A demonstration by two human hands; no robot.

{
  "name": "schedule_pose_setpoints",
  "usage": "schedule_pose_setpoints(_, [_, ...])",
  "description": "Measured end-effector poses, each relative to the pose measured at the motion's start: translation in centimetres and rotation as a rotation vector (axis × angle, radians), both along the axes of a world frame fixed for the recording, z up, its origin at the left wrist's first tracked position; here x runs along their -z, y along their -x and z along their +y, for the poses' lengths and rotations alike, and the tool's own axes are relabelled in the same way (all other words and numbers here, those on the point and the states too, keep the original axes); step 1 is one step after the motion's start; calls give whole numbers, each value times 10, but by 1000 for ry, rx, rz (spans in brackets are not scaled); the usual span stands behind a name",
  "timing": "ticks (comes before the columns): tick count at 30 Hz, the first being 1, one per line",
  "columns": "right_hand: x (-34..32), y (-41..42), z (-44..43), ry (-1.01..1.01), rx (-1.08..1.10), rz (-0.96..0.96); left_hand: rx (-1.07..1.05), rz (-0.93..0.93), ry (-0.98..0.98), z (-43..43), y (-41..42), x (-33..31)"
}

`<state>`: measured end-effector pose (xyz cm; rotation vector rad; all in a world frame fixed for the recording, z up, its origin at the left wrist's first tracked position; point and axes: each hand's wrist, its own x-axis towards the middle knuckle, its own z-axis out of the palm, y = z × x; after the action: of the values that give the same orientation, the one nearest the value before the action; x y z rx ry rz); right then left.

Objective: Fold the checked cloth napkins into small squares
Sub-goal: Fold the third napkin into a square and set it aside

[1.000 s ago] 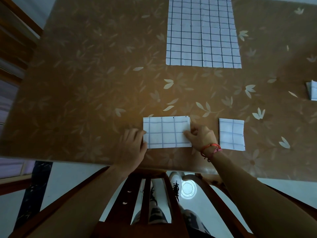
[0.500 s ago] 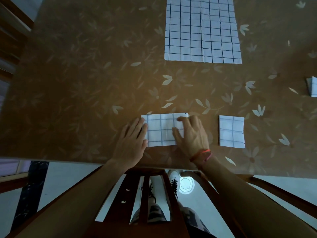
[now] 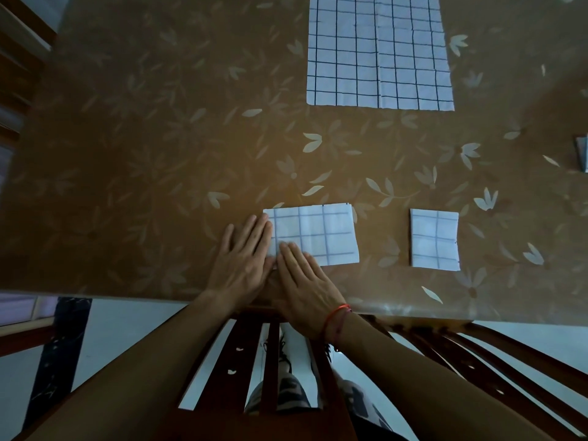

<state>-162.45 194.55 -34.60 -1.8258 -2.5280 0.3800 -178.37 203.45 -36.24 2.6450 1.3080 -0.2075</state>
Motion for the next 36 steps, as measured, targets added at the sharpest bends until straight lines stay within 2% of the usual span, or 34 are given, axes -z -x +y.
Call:
schedule_pose_setpoints(9, [-3,-36,-10,151,79,-94,-7,32,8,1,1,0])
schedule_pose_setpoints(14, [-11,-72,-26,168,168,-175,-10,34,4,0,-1,-1])
schedule_pose_setpoints(25, [-16,-84,-29,232,245,-227,-20,34,8,1,-2,-2])
schedule_pose_setpoints(28, [-19,-84,-19,226,295,-190,-31,18,18,0,-2,-3])
schedule_pose_setpoints(36, [-45,-89,82,92,369,113,-48,13,54,0,-7,-7])
